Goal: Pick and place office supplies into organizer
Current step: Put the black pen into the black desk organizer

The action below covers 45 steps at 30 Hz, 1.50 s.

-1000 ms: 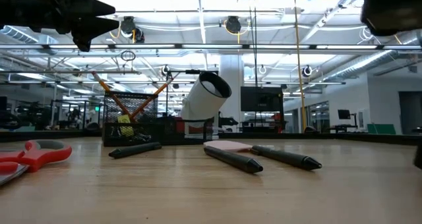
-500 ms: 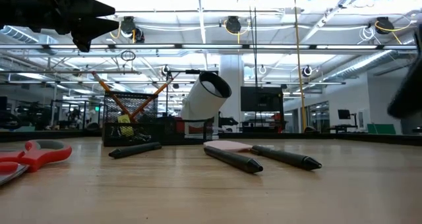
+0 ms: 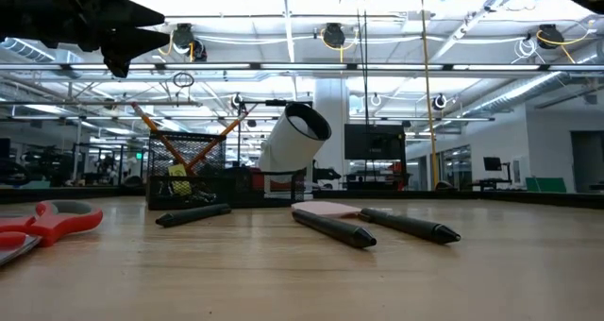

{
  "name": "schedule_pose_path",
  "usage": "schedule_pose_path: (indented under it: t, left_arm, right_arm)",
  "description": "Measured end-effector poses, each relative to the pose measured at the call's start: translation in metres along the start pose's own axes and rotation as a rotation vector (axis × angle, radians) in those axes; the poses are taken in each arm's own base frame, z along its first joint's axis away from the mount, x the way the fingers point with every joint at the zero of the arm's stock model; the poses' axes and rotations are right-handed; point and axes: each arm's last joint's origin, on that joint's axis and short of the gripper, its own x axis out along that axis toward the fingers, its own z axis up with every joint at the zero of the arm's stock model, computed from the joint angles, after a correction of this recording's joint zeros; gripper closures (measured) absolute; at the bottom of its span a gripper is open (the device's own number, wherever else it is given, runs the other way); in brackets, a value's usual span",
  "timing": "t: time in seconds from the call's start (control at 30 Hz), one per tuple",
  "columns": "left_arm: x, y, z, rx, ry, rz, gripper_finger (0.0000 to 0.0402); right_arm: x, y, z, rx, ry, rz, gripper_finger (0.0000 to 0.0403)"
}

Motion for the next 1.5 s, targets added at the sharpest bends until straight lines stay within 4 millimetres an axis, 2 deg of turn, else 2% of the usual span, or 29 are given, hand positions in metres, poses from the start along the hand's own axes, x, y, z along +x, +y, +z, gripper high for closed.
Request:
schedule_pose_path:
  t: [0.1, 0.23, 0.5, 0.63, 0.8, 1.0, 1.23, 1.5]
  left_arm:
    - [0.0, 0.0, -0.001, -0.001, 0.009, 0.002, 0.0215]
    - [0.0, 0.0, -0.001, -0.005, 0.013, 0.002, 0.0215]
    - [0.0, 0.0, -0.003, -0.001, 0.027, 0.005, 0.0215]
    - [0.0, 0.001, -0.005, 0.007, 0.05, 0.009, 0.0215]
    - [0.0, 0.001, -0.007, -0.001, 0.067, 0.012, 0.0215]
    - [0.001, 0.001, -0.008, 0.003, 0.079, 0.015, 0.0215]
    - [0.004, 0.0, -0.01, 0.006, 0.092, 0.017, 0.0215]
    - [0.007, 0.0, -0.011, -0.002, 0.091, 0.017, 0.0215]
  right_arm:
    - [0.006, -0.005, 0.002, 0.006, 0.016, 0.027, 0.0348]
    - [0.016, -0.008, 0.001, -0.077, 0.046, 0.075, 0.0343]
    - [0.035, -0.017, 0.002, -0.196, 0.024, 0.08, 0.029]
    - [0.04, -0.021, 0.003, -0.216, 0.016, 0.088, 0.0283]
    - [0.044, -0.02, 0.001, -0.274, 0.014, 0.097, 0.0291]
    - [0.052, -0.019, -0.003, -0.263, 0.031, 0.167, 0.0295]
    - [0.058, -0.019, -0.004, -0.255, -0.003, 0.157, 0.0303]
    - [0.06, -0.021, -0.004, -0.209, 0.003, 0.165, 0.0352]
